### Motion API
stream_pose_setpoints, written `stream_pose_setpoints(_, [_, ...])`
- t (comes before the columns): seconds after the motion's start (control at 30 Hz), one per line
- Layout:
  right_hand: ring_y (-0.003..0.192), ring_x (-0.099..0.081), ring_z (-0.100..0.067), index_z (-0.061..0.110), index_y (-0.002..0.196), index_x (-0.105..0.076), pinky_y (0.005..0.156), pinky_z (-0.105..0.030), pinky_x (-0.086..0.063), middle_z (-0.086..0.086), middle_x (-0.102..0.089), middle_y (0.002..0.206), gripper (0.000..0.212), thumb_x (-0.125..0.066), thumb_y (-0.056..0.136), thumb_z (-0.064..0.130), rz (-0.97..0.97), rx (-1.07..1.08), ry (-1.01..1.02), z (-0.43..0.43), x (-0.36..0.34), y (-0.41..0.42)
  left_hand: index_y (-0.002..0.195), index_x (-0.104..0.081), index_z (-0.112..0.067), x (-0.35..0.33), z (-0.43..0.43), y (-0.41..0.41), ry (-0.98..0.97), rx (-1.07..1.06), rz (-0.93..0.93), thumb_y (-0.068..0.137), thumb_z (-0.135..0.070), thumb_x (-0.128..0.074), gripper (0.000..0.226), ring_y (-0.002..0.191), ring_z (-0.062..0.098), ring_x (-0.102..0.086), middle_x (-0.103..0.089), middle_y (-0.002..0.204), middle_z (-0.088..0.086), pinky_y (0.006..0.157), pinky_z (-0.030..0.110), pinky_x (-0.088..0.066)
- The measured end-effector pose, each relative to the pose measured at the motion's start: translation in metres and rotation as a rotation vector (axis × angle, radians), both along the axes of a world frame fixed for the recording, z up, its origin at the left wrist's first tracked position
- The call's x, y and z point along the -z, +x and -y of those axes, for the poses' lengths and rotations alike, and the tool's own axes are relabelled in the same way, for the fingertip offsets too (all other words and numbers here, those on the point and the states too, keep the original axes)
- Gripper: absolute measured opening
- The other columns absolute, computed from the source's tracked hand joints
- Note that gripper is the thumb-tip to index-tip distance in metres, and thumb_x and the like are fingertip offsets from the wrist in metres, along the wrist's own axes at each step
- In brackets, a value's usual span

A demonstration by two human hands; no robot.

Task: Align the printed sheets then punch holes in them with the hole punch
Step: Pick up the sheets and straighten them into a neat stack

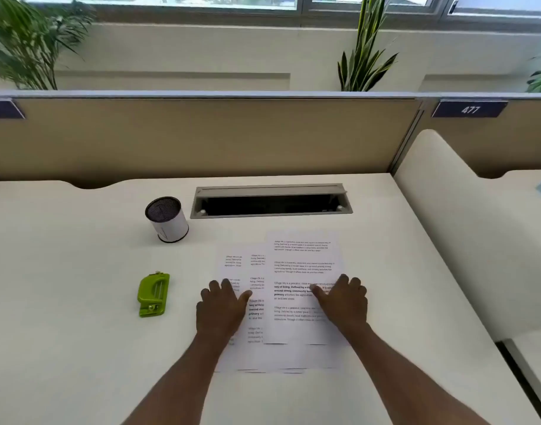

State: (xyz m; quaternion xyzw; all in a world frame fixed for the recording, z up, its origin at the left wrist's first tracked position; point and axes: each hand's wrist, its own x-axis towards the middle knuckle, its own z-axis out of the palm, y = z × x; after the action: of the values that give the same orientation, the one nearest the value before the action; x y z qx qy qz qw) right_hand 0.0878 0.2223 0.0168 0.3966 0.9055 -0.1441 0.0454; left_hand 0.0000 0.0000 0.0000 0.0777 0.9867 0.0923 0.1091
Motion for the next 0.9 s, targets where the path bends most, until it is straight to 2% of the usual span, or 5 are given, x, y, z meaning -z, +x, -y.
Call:
stream_pose_setpoints(0.37, [0.115,-0.048,-0.035,0.009,0.127,-0.043,0.094,-0.041,-0.045,-0.016,-0.047,0.125,0.071,-0.068,0.078,0.053,0.003,-0.086,-0.074,0.025,0.008,-0.023,0.125,-0.047,-0.006,-0.013,-0.038,0.001,0.247,-0.119,0.039,0.09,-0.054,-0.049,0.06,0.112,0.035,-0.049,-0.051,0.118,0.017,0.079,0.042,-0.048])
stream_pose_setpoints(0.5, [0.115,-0.048,-0.038,0.004,0.123,-0.045,0.091,-0.044,-0.046,-0.019,-0.049,0.124,0.068,-0.069,0.079,0.051,-0.064,0.056,-0.146,0.016,0.007,-0.025,0.119,-0.05,-0.002,-0.02,-0.03,-0.004,0.242,-0.248,0.014,0.089,-0.052,-0.052,0.058,0.11,0.038,-0.05,-0.053,0.116,0.02,0.081,0.044,-0.048])
stream_pose_setpoints(0.6, [0.116,-0.048,-0.039,-0.001,0.12,-0.047,0.091,-0.044,-0.047,-0.022,-0.048,0.124,0.07,-0.068,0.081,0.053,-0.052,0.114,-0.167,0.01,0.006,-0.028,0.116,-0.051,0.003,-0.022,-0.031,-0.01,0.249,-0.292,0.063,0.09,-0.05,-0.051,0.059,0.112,0.041,-0.052,-0.055,0.117,0.024,0.087,0.044,-0.046])
stream_pose_setpoints(0.73, [0.115,-0.049,-0.036,-0.005,0.122,-0.048,0.091,-0.037,-0.048,-0.023,-0.049,0.125,0.074,-0.068,0.082,0.053,0.001,0.046,-0.15,0.024,0.004,-0.035,0.112,-0.053,0.003,-0.026,-0.046,-0.015,0.341,-0.334,0.14,0.09,-0.051,-0.051,0.058,0.111,0.041,-0.056,-0.061,0.116,0.024,0.089,0.043,-0.047])
stream_pose_setpoints(0.9, [0.116,-0.049,-0.034,-0.002,0.123,-0.045,0.095,-0.037,-0.046,-0.022,-0.047,0.127,0.073,-0.075,0.078,0.046,0.027,0.101,-0.197,0.039,0.003,-0.041,0.114,-0.056,0.002,-0.026,-0.06,-0.021,0.431,-0.432,0.249,0.085,-0.048,-0.06,0.058,0.113,0.041,-0.057,-0.063,0.118,0.022,0.089,0.042,-0.048])
